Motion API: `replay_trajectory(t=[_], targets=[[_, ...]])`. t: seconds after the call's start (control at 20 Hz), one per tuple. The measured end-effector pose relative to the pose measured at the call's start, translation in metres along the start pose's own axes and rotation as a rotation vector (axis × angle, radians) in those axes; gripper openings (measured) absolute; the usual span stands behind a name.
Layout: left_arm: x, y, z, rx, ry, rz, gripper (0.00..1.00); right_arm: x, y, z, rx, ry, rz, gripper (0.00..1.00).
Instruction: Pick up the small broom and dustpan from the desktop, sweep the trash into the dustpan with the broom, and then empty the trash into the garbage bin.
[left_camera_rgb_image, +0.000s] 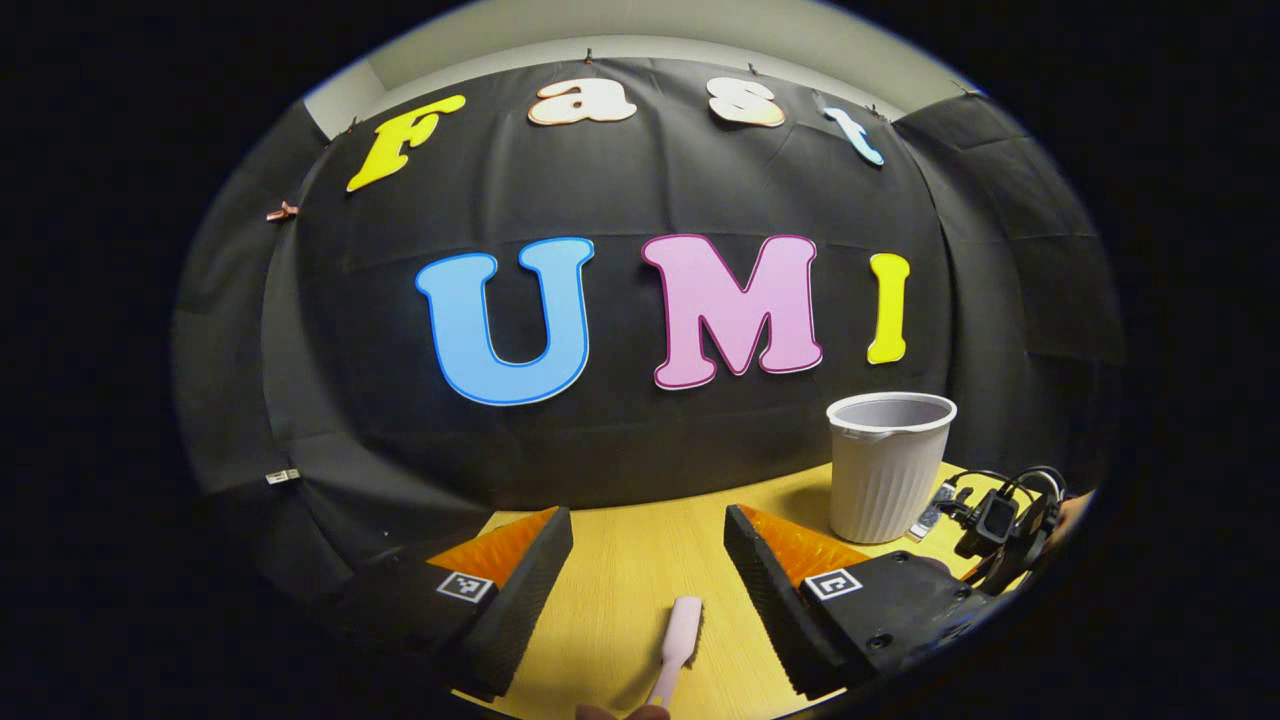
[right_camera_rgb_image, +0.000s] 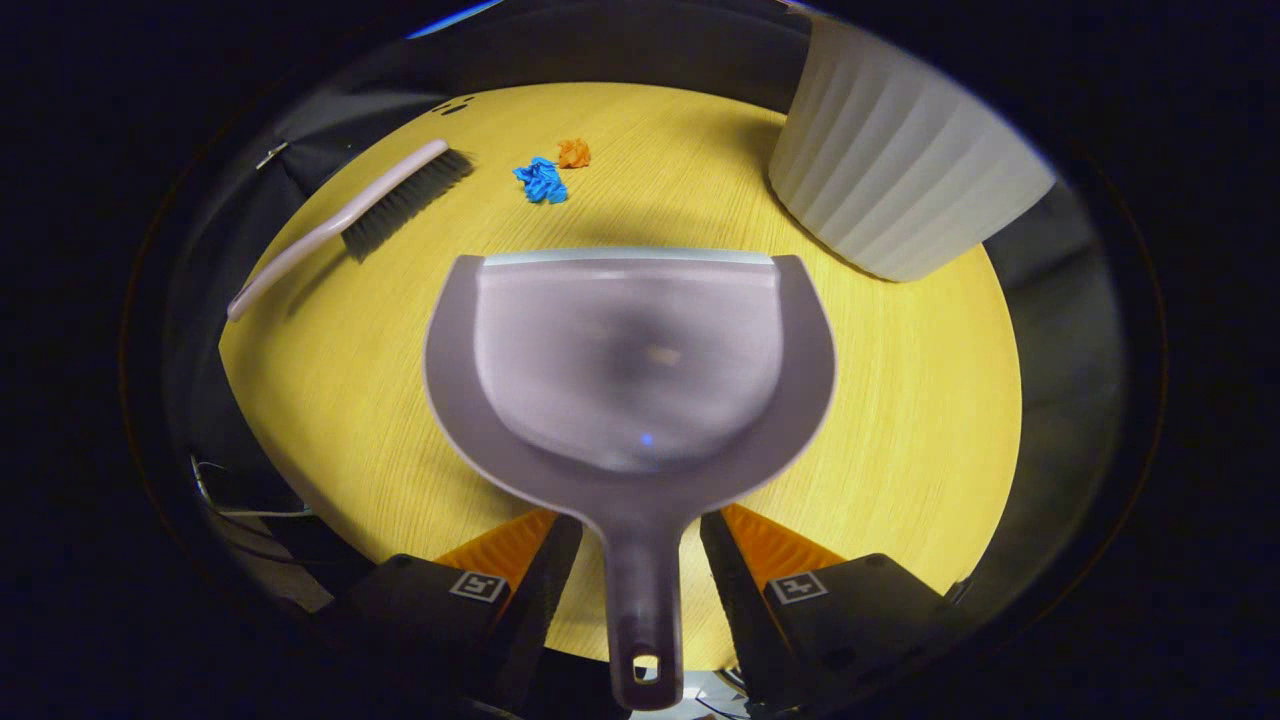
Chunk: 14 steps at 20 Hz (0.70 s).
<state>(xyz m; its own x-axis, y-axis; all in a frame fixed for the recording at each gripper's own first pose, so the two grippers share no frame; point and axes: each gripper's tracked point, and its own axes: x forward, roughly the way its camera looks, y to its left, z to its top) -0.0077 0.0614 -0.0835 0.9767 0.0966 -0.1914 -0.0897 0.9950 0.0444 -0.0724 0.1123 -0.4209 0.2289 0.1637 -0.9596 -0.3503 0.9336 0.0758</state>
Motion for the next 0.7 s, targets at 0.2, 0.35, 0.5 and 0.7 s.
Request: replay_trajectory(t=[0.2, 0.35, 0.5, 0.7], targets=[[0.006, 0.004, -0.011, 0.010, 0.032, 0.014, 0.97, 0.009, 0.005, 0.003, 0.043, 0.020, 0.033, 0.57], [0.011, 0.006, -0.026, 0.036, 0.081, 0.019, 0.97, 0.005, 0.004, 0.002, 0.005, 0.001, 0.043, 0.42], [0.019, 0.002, -0.060, 0.055, 0.206, -0.006, 0.97, 0.007, 0.005, 0.002, 0.013, -0.015, 0.051, 0.40], [0.020, -0.020, -0.144, 0.066, 0.520, -0.087, 0.96, -0.003, 0.005, 0.001, -0.045, -0.046, 0.062, 0.36]])
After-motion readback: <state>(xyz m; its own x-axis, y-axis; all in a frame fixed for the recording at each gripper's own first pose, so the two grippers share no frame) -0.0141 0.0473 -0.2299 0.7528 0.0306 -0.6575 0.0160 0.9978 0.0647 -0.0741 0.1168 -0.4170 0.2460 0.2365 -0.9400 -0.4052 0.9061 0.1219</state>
